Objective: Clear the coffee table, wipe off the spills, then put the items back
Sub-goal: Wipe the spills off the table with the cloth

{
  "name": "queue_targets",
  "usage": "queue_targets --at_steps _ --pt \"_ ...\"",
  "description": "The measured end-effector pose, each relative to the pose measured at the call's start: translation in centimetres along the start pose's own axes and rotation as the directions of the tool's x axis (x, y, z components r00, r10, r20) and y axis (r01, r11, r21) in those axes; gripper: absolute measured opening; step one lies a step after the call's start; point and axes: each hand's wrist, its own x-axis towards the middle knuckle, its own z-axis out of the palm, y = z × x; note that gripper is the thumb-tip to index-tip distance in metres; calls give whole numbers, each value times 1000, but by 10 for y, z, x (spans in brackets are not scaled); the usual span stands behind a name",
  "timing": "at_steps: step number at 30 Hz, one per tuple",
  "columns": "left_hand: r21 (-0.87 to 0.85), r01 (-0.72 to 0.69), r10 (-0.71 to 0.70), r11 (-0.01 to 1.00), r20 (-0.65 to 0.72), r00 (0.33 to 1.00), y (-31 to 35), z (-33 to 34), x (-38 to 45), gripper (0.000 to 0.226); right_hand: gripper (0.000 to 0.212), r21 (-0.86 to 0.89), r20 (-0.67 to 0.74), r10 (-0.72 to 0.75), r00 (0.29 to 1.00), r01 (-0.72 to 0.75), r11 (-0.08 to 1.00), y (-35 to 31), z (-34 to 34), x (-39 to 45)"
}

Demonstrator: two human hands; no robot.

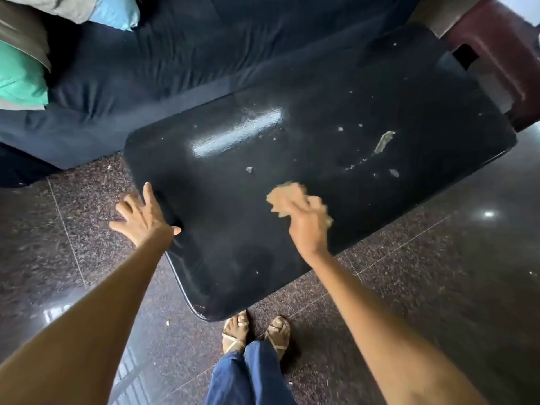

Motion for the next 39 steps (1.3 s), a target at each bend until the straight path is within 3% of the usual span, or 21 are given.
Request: queue_targets --at_steps 4,7,8,10,12,14,18,19,21,22,25,28,30,32,34,39 --pt "-46 1 0 999 16 1000 -3 1 3 114 56 -79 -70 271 960 -276 958 25 -18 32" --pt "-57 11 -9 998 32 999 -6 -1 7 119 44 37 -82 451 889 -450 892 -26 -12 27" --pt "-44 14 -12 999 47 999 -7 -3 9 121 45 81 -73 451 889 -446 892 -51 -6 14" --pt "-21 13 -11 1000 85 996 -7 -5 12 125 54 81 -16 243 970 -241 967 -105 6 -28" --pt "-16 18 -15 1000 126 992 -9 -7 15 128 54 117 85 -137 987 127 985 -151 19 -74" --pt "-60 34 -24 998 156 987 -10 -9 18 127 43 158 119 -460 880 441 884 -168 34 -96" --pt "-368 80 -64 926 57 996 -13 -13 25 97 51 91 183 -767 615 766 637 -125 29 -63" --pt "-399 70 -67 914 22 998 -13 -12 27 88 54 84 197 -739 644 740 667 -108 17 -49" --pt "-405 62 -71 912 -7 997 -14 -10 29 74 53 42 77 -519 851 517 855 -75 -5 -25" --pt "-405 71 -76 912 3 997 -14 -8 29 71 52 7 -11 -396 918 396 918 -62 -14 -16" --pt "-407 100 -82 908 60 995 -12 0 24 64 58 -95 -42 -138 990 134 986 -59 -15 -8" --pt "-456 117 -87 882 87 992 -13 4 20 56 54 14 -23 173 985 -173 985 -98 6 -12" --pt "-505 139 -105 852 95 990 -22 8 21 48 55 52 28 115 993 -116 992 -134 19 -17" --pt "-513 148 -110 846 103 989 -34 11 22 45 56 86 68 -101 993 95 992 -171 31 -23" --pt "-497 121 -85 859 96 992 -45 14 20 44 53 154 60 -288 956 277 949 -198 39 -34" --pt "-468 81 -32 880 112 993 -59 17 -3 45 43 189 -26 -528 849 523 831 -184 43 -68"
